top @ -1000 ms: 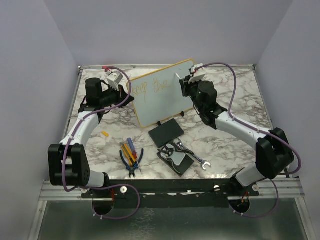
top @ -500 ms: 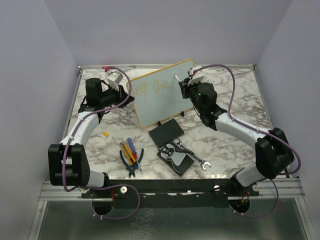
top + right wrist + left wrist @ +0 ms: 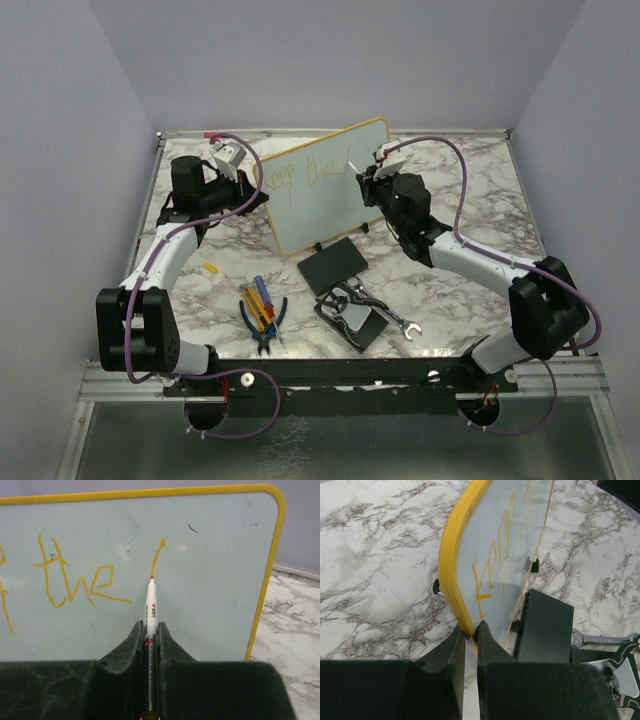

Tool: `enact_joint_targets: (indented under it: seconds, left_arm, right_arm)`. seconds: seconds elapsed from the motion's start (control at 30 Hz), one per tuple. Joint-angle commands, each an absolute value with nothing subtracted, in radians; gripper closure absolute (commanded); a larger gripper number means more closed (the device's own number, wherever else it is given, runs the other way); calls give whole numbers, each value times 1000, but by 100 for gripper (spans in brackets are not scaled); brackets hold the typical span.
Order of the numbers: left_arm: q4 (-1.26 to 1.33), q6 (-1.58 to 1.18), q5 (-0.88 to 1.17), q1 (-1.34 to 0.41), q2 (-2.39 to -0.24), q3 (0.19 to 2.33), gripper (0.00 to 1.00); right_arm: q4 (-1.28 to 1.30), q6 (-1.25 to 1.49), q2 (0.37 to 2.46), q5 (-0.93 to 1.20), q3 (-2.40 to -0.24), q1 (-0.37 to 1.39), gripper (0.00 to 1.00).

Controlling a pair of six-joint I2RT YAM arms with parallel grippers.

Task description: Write a sentence on the whiteboard

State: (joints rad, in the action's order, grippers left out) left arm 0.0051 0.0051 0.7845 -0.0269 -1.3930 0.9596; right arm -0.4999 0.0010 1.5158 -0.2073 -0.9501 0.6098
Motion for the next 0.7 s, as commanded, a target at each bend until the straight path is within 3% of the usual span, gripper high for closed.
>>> enact_joint_targets:
  seconds: [0.0, 0.4, 0.67]
  left_arm:
    - [-76, 54, 770, -44, -1402, 948, 100]
    - [-75, 54, 770, -44, -1402, 948, 100]
    - [-76, 52, 768, -44, -1404, 948, 100]
  right_arm:
    - [-433, 42, 1528, -239, -900, 616, 99]
    - [-431, 71, 1519, -249, -857, 620, 99]
    - [-446, 68, 1404, -204, -839, 633, 99]
